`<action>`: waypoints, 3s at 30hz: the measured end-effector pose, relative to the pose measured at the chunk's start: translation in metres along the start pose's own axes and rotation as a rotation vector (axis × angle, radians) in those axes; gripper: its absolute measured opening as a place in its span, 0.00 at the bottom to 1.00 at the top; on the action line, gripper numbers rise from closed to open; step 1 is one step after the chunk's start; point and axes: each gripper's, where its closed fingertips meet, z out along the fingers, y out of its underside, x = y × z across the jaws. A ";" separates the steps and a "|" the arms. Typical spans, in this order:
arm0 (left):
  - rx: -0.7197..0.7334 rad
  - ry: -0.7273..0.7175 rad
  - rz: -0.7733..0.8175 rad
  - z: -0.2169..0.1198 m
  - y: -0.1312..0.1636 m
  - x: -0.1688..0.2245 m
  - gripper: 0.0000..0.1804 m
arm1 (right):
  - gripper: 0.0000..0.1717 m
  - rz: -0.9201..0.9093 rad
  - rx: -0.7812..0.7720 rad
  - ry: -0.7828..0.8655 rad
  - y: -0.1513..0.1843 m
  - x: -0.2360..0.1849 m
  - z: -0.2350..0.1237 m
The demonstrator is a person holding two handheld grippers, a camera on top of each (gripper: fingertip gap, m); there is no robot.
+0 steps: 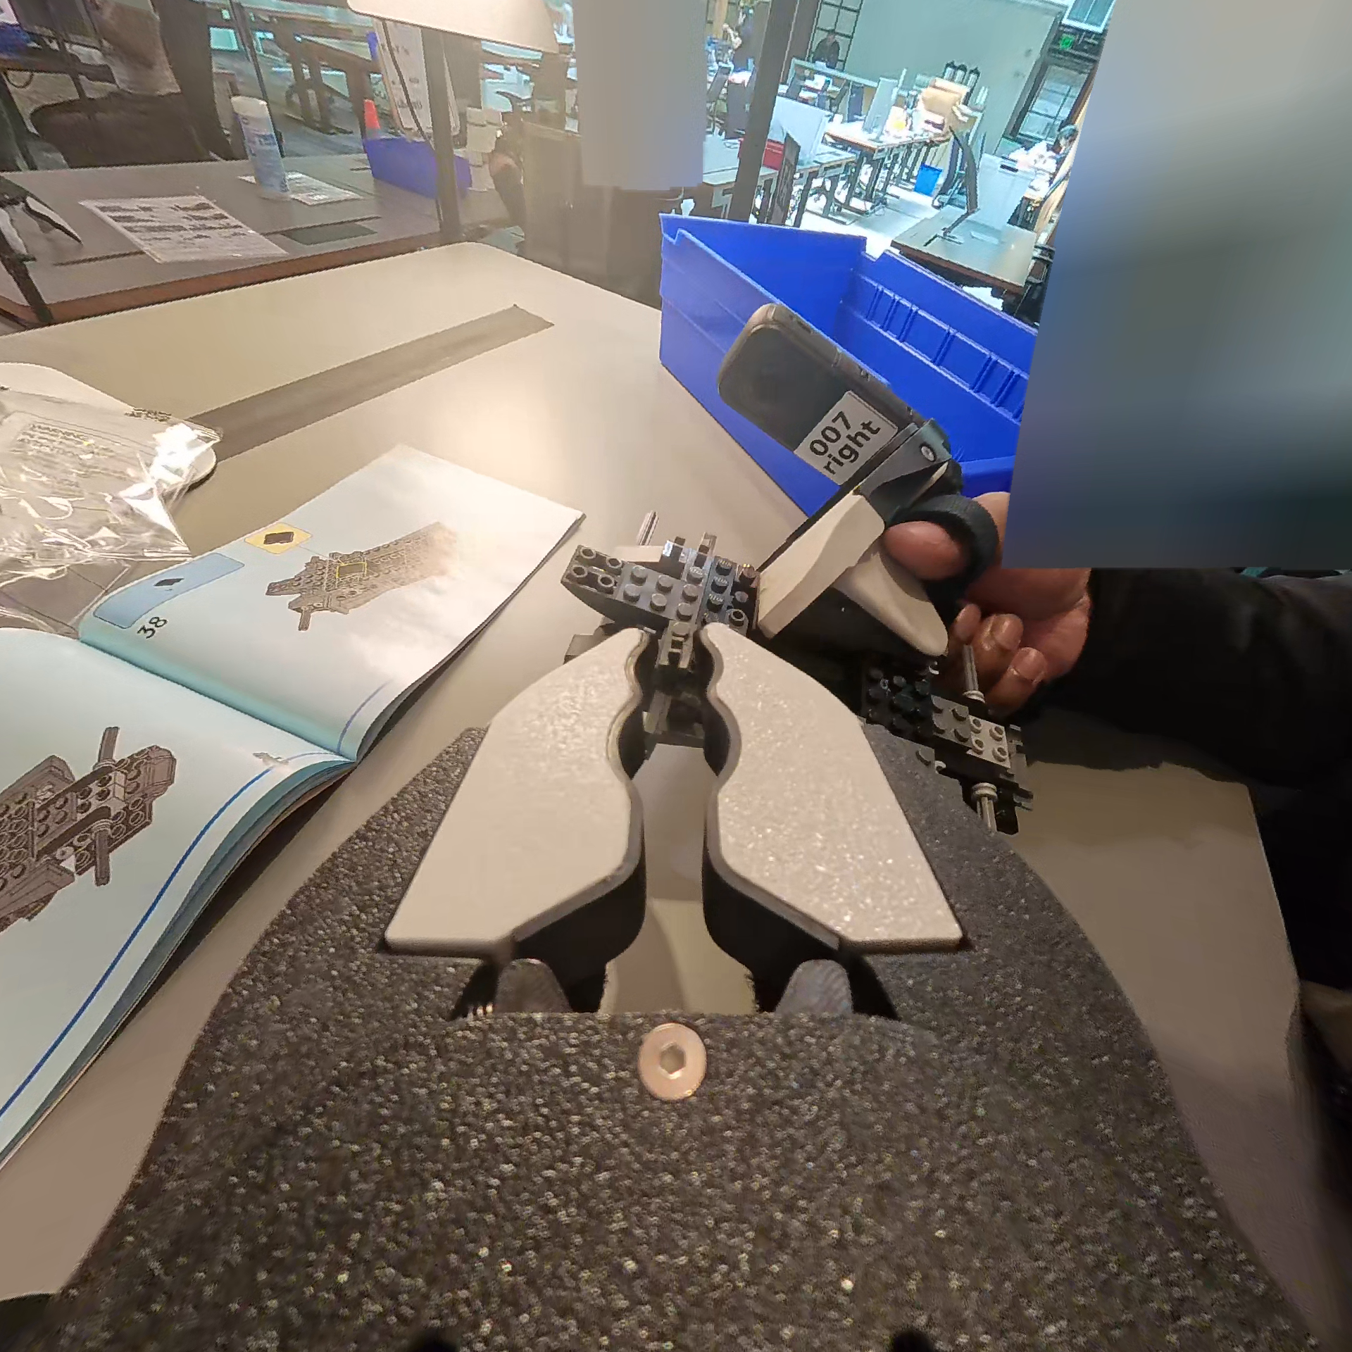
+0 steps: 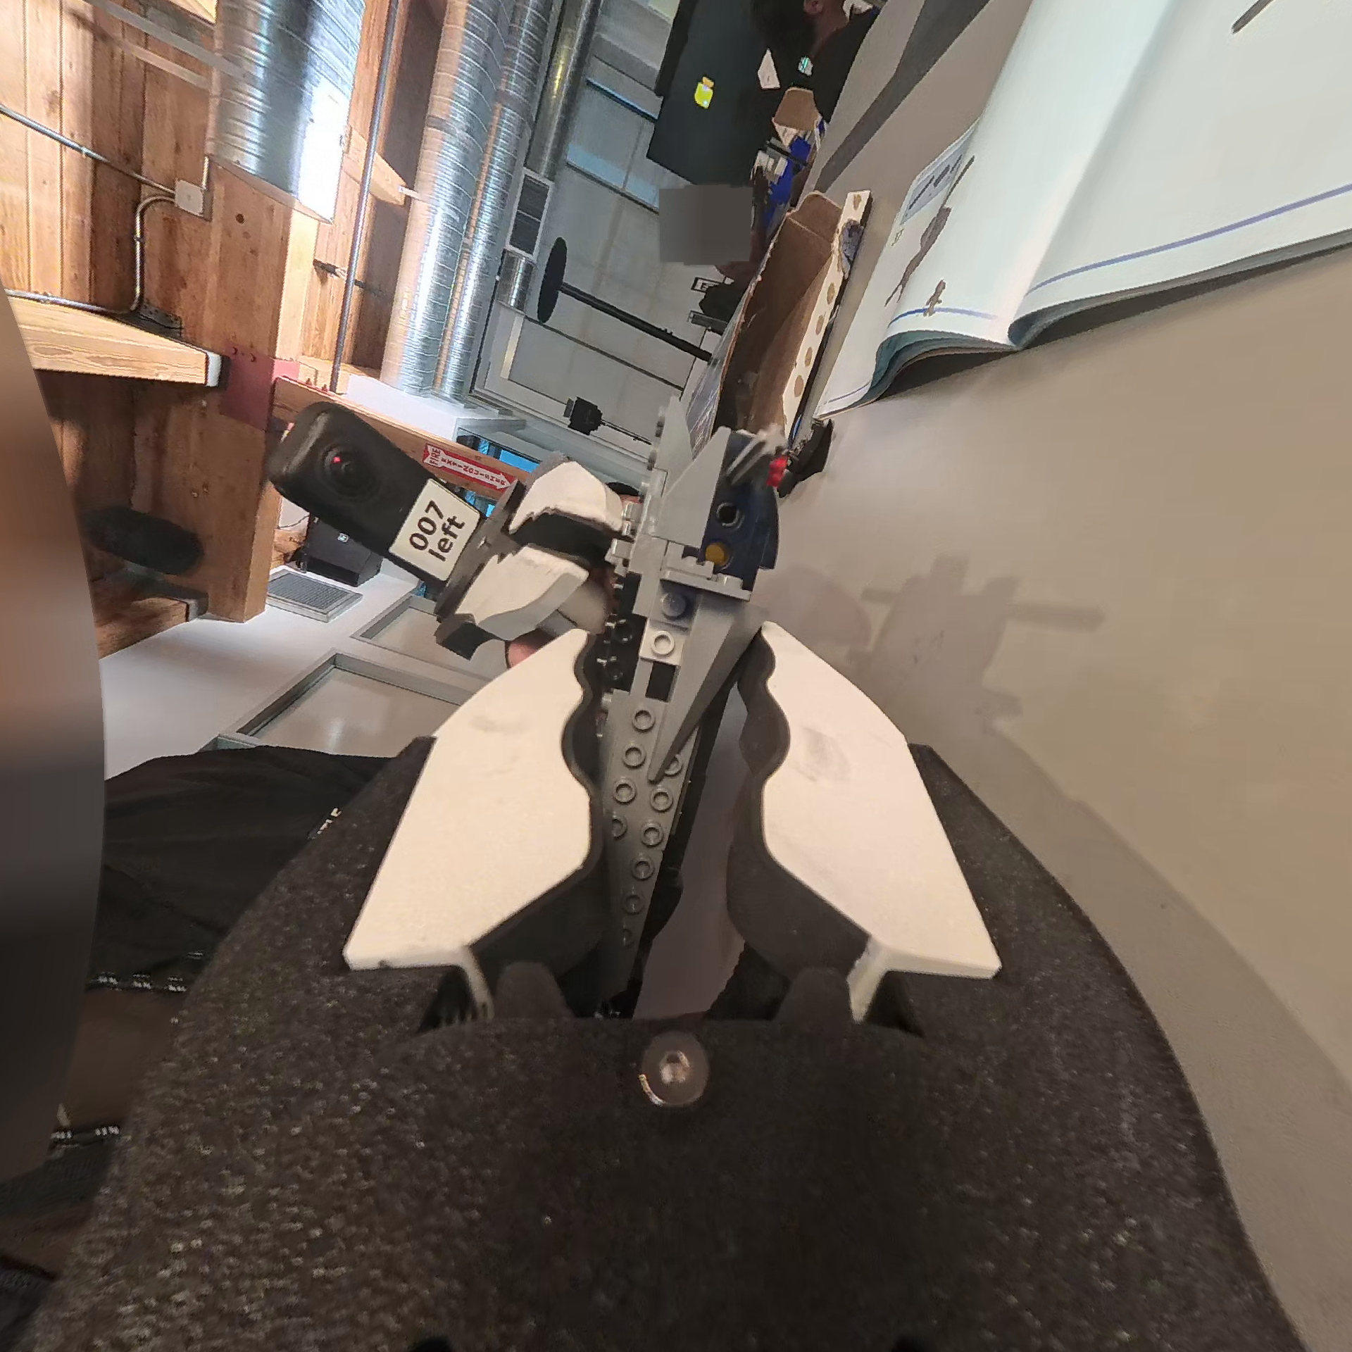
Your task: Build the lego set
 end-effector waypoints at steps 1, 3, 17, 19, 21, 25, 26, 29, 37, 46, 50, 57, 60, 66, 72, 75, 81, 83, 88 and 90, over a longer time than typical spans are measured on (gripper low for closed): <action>-0.003 0.003 -0.001 0.000 0.001 0.000 0.06 | 0.21 0.000 0.000 0.000 0.000 0.000 0.000; -0.010 0.005 0.000 0.001 0.002 0.000 0.06 | 0.21 0.000 -0.002 -0.001 0.000 0.000 0.000; -0.027 -0.032 0.063 0.002 0.004 -0.001 0.02 | 0.21 0.005 -0.012 -0.001 0.003 0.001 0.002; -0.044 -0.045 0.107 0.002 0.006 -0.001 0.02 | 0.21 0.006 -0.012 -0.001 0.003 0.002 0.002; -0.055 -0.057 0.144 0.003 0.008 -0.001 0.02 | 0.21 0.008 -0.013 0.000 0.003 0.002 0.002; -0.065 -0.063 0.174 0.003 0.009 -0.001 0.02 | 0.21 0.011 -0.015 0.000 0.003 0.003 0.003; -0.065 -0.062 0.177 0.002 0.009 -0.001 0.02 | 0.21 0.012 -0.016 -0.002 0.003 0.003 0.003; -0.065 -0.057 0.182 0.002 0.009 -0.001 0.02 | 0.21 0.013 -0.019 -0.004 0.004 0.002 0.004; -0.067 -0.052 0.204 0.001 0.008 0.000 0.01 | 0.21 0.004 -0.022 -0.001 0.005 0.001 0.003; -0.071 -0.055 0.233 -0.001 0.008 0.000 0.01 | 0.21 0.007 -0.036 -0.003 0.008 0.000 0.005; -0.075 -0.052 0.247 -0.002 0.008 0.001 0.01 | 0.21 0.010 -0.041 -0.008 0.009 0.000 0.005; -0.085 -0.039 0.278 -0.004 0.010 0.002 0.01 | 0.21 0.018 -0.055 -0.020 0.012 0.000 0.006; -0.087 -0.033 0.286 -0.005 0.010 0.003 0.01 | 0.21 0.020 -0.062 -0.026 0.013 -0.001 0.007; -0.093 -0.036 0.303 -0.006 0.010 0.004 0.01 | 0.21 0.019 -0.071 -0.023 0.015 0.000 0.008; -0.108 -0.037 0.325 -0.006 0.012 0.004 0.01 | 0.21 0.025 -0.063 -0.026 0.013 0.000 0.007; -0.107 -0.026 0.323 -0.006 0.013 0.005 0.01 | 0.21 0.027 -0.061 -0.027 0.013 0.000 0.007; -0.120 -0.025 0.328 -0.006 0.014 0.005 0.01 | 0.21 0.029 -0.060 -0.024 0.013 0.001 0.007; -0.122 -0.025 0.329 -0.006 0.015 0.005 0.01 | 0.21 0.027 -0.061 -0.023 0.013 0.001 0.007; -0.118 -0.025 0.324 -0.005 0.014 0.005 0.01 | 0.21 0.024 -0.060 -0.023 0.013 0.001 0.007; -0.120 -0.024 0.325 -0.006 0.014 0.005 0.02 | 0.21 0.024 -0.060 -0.023 0.014 0.001 0.007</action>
